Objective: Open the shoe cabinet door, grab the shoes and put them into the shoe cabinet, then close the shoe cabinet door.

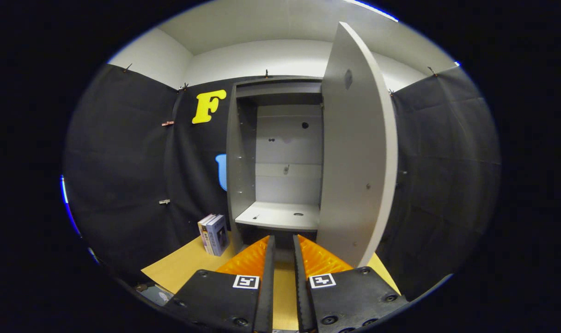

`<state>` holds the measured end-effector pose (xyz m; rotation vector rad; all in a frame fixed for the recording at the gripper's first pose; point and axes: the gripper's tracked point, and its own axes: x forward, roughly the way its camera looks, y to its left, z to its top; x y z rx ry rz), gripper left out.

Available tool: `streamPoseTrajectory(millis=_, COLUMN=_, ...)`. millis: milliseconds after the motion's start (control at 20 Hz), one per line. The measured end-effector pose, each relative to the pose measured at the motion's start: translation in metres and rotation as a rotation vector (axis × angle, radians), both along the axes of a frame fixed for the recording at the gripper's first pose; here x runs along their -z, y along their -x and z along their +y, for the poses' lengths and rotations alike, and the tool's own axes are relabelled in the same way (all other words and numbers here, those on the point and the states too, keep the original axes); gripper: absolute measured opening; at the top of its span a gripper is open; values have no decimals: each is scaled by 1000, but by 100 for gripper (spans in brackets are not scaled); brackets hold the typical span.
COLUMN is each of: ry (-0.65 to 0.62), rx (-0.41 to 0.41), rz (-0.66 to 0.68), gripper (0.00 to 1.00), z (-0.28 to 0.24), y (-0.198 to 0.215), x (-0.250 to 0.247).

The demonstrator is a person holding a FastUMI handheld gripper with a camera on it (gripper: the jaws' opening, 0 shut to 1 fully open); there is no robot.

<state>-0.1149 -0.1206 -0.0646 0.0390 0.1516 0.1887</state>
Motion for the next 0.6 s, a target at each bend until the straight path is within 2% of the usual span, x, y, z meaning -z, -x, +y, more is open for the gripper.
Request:
streamPoseTrajectory(millis=300, ry=16, rx=-76, rz=149, gripper=25, z=50, y=-10, x=77)
streamPoseTrajectory(millis=600, ry=-18, rx=-95, rz=402, gripper=25, z=84, y=-15, x=189)
